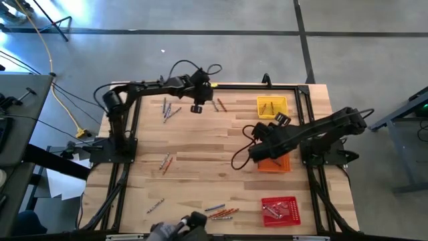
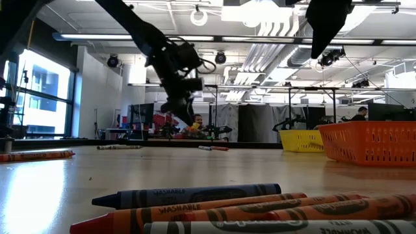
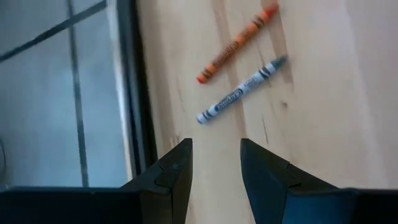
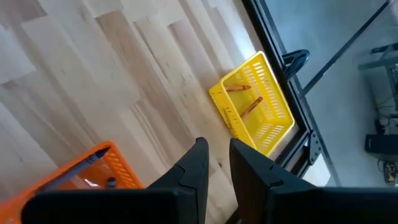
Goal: Sort crayons
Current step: Put the gray crayon into the red bin
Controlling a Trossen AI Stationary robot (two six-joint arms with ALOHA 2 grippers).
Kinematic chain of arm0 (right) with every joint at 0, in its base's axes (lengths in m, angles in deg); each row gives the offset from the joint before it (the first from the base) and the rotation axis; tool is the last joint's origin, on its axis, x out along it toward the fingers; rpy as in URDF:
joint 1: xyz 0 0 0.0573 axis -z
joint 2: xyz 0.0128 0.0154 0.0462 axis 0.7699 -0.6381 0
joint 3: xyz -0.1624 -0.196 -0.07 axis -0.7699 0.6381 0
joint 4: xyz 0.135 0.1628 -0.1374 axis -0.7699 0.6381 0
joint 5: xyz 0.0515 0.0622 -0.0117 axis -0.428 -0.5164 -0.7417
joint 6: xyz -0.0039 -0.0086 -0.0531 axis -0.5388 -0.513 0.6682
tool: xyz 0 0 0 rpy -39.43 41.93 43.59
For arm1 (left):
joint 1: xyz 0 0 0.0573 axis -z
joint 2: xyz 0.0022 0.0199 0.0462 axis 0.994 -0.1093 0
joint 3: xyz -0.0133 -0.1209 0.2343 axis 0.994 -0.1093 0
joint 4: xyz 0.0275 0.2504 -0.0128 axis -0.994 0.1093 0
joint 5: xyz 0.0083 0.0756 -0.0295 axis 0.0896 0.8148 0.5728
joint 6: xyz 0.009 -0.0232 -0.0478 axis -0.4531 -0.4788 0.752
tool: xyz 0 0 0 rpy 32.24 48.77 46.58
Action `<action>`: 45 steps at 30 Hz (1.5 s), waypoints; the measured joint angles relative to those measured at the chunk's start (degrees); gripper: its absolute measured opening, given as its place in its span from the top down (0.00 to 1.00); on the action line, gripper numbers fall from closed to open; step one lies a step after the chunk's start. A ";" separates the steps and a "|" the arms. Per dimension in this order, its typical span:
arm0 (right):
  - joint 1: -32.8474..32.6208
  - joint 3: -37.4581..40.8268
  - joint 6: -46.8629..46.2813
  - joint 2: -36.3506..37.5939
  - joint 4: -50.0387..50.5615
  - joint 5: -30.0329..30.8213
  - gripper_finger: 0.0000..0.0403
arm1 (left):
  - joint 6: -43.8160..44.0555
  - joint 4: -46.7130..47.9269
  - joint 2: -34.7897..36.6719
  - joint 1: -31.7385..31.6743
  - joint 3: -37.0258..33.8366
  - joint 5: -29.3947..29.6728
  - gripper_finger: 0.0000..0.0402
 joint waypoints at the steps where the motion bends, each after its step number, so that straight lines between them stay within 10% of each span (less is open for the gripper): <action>1: 0.30 0.00 0.07 0.61 0.00 0.03 0.86 | -1.49 0.43 -1.45 0.00 1.35 -0.06 0.70; 12: 2.16 0.00 0.35 6.81 0.00 0.37 0.86 | -9.30 11.97 -12.40 -0.37 15.24 -1.31 0.74; 45: 9.50 0.00 4.48 9.08 -0.02 0.66 0.86 | -31.92 17.19 -21.34 -2.11 25.13 -4.76 0.83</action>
